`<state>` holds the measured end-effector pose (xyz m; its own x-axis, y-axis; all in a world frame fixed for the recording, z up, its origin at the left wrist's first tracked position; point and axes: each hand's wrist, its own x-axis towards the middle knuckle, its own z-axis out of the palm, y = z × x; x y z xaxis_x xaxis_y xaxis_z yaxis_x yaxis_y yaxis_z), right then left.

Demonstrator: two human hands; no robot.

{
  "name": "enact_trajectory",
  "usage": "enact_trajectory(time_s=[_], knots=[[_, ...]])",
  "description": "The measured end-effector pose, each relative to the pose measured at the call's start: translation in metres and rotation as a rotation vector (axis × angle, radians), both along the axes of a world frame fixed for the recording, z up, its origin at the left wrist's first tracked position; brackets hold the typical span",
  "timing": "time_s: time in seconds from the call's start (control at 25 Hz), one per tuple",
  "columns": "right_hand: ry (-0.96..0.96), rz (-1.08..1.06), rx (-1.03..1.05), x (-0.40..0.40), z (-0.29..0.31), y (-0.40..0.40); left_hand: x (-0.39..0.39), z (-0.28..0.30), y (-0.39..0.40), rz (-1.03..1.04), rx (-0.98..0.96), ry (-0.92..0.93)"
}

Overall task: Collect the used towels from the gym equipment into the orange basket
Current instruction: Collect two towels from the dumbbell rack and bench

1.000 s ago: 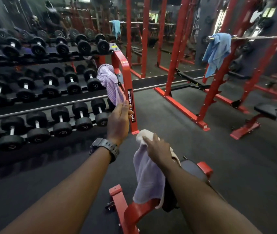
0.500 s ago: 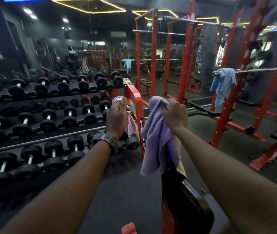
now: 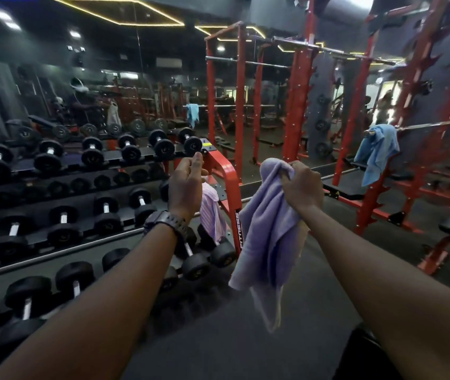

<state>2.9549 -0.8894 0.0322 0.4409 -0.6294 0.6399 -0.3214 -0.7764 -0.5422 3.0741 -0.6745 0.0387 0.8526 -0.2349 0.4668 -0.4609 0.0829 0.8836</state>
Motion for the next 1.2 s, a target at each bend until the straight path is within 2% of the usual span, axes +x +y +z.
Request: enact_trajectory(time_s=[0.32,0.64,1.04,1.2], knots=[[0.001,0.022,-0.034,0.162,-0.029,-0.020,0.164,-0.024,-0.033,0.005,0.015,0.013],[0.129,0.057,-0.047,0.344,-0.035,-0.082,0.341,-0.029,-0.117,0.001,0.079,0.026],[0.297,-0.039,-0.150,0.560,-0.072,-0.180,0.586,-0.084,-0.231,-0.021,0.114,0.107],[0.378,-0.058,-0.151,0.623,-0.094,-0.220,0.659,-0.107,-0.284,-0.054,0.136,0.171]])
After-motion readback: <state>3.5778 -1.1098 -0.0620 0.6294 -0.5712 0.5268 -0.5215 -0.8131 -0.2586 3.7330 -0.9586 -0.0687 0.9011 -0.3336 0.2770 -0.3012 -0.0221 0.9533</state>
